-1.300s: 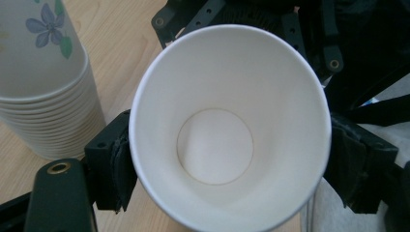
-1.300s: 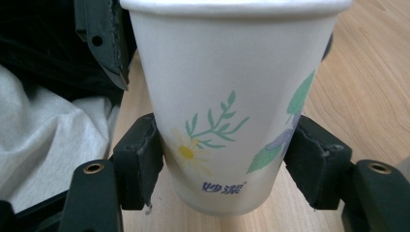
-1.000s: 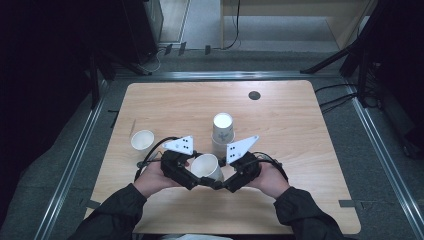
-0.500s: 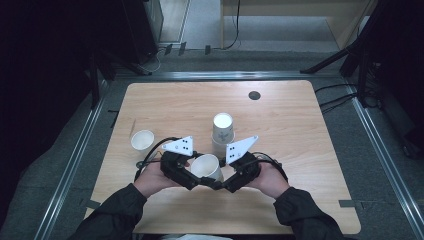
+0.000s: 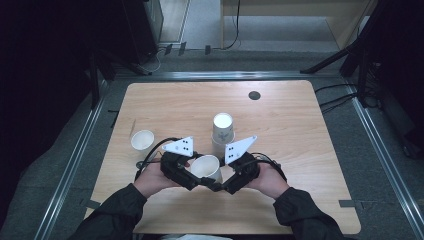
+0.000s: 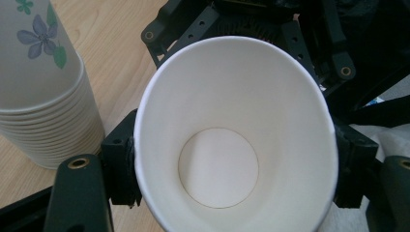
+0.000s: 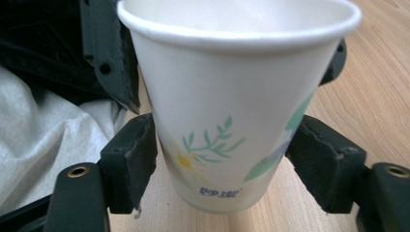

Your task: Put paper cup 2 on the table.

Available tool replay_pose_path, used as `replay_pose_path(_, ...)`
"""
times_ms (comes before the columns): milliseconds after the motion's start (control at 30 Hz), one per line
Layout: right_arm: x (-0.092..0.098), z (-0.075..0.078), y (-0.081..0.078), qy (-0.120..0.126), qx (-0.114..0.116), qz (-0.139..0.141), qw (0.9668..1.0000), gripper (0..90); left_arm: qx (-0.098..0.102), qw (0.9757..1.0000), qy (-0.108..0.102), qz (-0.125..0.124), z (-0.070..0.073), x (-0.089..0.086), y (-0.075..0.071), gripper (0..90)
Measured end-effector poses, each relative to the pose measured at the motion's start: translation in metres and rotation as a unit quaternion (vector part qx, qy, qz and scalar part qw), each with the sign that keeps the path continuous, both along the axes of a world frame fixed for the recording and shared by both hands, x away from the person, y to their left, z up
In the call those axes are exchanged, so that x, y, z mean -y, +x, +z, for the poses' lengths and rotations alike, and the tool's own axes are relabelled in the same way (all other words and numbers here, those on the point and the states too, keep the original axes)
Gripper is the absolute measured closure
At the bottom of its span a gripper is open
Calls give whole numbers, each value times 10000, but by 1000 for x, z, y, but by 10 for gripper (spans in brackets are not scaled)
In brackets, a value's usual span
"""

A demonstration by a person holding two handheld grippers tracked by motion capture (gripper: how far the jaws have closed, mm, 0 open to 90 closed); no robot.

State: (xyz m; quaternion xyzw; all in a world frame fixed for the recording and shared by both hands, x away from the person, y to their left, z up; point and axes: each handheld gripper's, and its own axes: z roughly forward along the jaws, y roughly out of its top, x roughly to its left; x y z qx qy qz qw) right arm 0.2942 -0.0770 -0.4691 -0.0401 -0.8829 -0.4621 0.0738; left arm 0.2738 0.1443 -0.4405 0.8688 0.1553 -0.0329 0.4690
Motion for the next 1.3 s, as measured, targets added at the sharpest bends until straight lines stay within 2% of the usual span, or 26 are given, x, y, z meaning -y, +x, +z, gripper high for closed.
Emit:
replay_pose_path(300, 8, -2, 2, -130, 62, -200, 9997, 232, 57, 9998, -102, 171, 4, -10, 3, 253)
replay_pose_path(433, 11, -3, 2, -197, 140, -285, 9993, 230, 84, 9995, -114, 292, 6, -17, 4, 253)
replay_pose_path(633, 18, -3, -1, -302, 131, -470, 9984, 218, 139, 9987, -81, 484, 6, -27, 4, 252)
replay_pose_path(733, 20, -3, -3, -470, 187, -675, 9964, 219, 158, 9983, -59, 551, 6, -32, 3, 251)
replay_pose_path(900, 27, -2, -1, -542, 222, -1057, 9927, 220, 147, 9976, -6, 674, 5, -38, 2, 250)
replay_pose_path(1100, 42, 0, 0, -509, 306, -1392, 9885, 221, 170, 9966, 86, 803, 2, -44, 2, 250)
replay_pose_path(1300, 55, 2, 5, -486, 446, -1582, 9852, 221, 170, 9957, 155, 900, 0, -50, 0, 249)
